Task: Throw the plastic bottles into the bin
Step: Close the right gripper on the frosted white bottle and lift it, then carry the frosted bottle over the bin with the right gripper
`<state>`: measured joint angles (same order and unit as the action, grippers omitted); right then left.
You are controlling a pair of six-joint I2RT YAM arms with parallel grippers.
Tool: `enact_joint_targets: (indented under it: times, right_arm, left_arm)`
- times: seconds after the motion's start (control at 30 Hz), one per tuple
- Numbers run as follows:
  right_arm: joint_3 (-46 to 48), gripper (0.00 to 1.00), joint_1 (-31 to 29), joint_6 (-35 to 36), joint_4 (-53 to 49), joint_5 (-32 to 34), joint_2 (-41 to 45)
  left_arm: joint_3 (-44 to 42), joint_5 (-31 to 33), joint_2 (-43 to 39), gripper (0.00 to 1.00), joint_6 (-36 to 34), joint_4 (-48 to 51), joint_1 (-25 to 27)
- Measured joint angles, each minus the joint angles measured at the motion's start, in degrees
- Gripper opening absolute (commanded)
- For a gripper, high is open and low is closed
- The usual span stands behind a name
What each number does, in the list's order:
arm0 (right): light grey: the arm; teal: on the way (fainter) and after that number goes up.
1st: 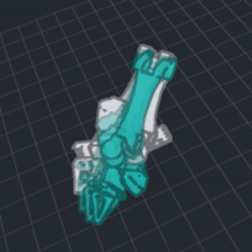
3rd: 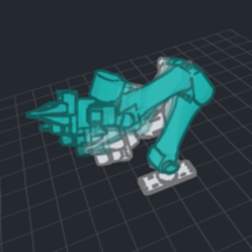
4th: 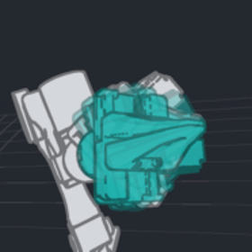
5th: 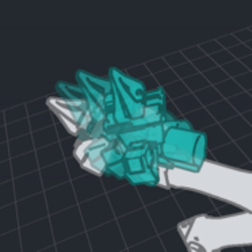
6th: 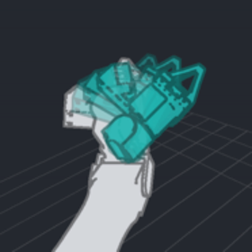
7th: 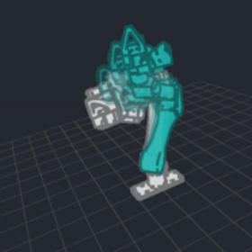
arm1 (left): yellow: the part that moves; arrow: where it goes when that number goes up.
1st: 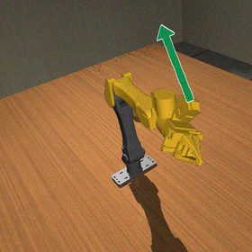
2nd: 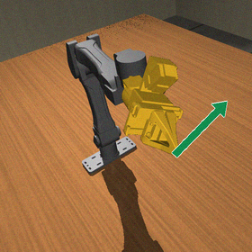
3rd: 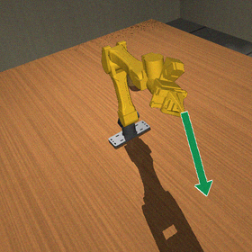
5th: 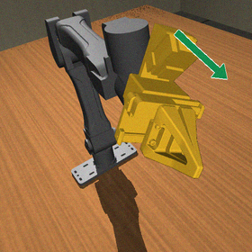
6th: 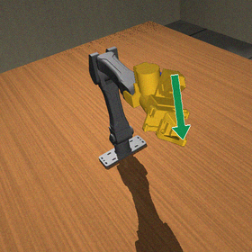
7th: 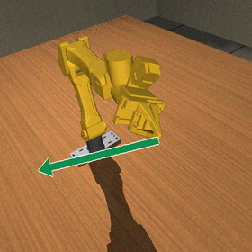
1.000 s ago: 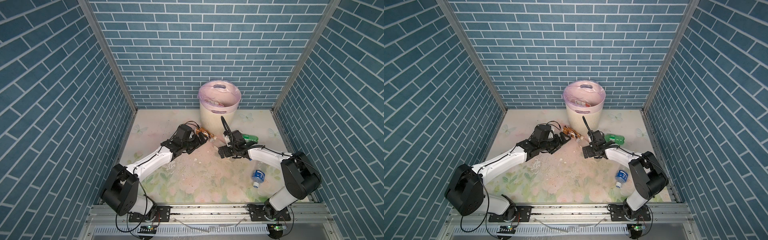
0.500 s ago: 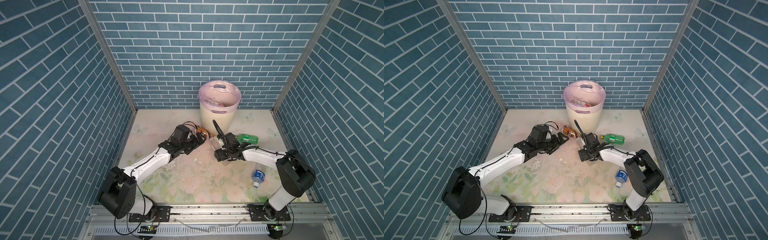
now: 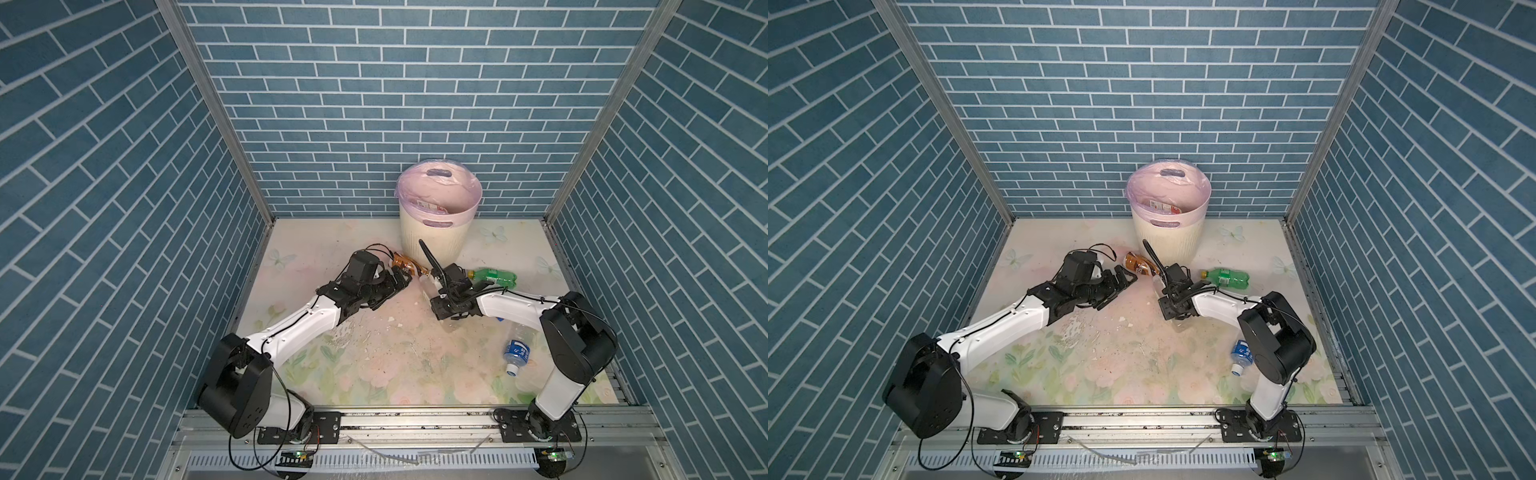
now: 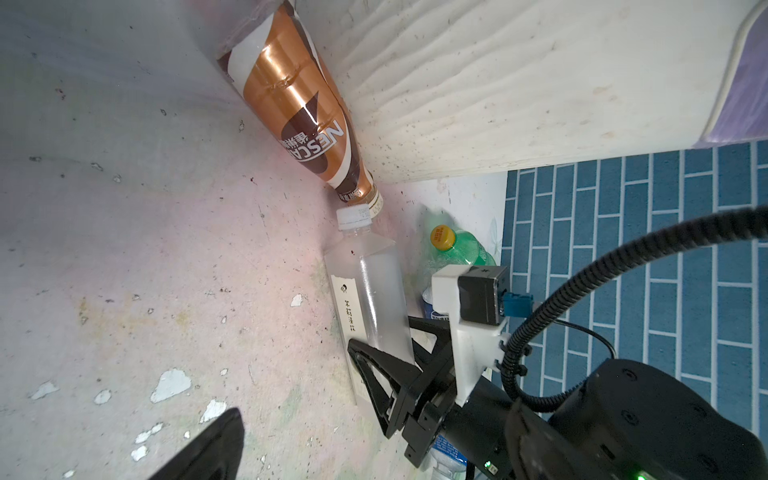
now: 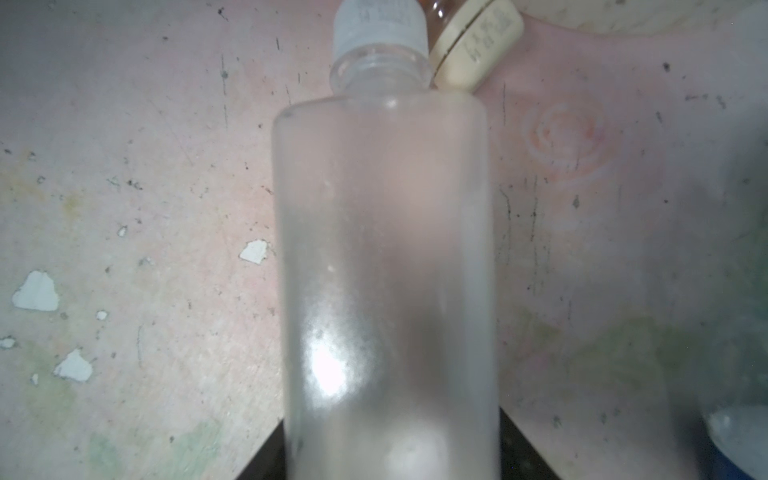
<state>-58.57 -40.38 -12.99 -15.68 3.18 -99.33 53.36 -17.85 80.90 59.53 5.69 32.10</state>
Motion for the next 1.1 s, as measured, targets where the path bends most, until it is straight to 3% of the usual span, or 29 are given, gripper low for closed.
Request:
enact_joint_targets:
  times: [0.37, 0.8, 1.1]
  right_arm:
    - [0.02, 0.43, -0.13, 0.0, -4.39, -0.55, 7.21]
    - [-0.9, 0.39, 0.72, 1.68, -10.21, 1.11, 22.75]
    - [-10.16, 0.36, 11.1, 1.27, -10.23, -1.03, 30.27]
  left_arm:
    - [-0.39, -0.02, -0.02, 0.99, -0.02, 0.0, -0.11]
    - [-0.92, -0.04, -0.42, 0.99, -0.35, 0.07, -0.26]
    - [3.54, -0.07, -0.22, 0.99, -3.26, 1.95, 0.68]
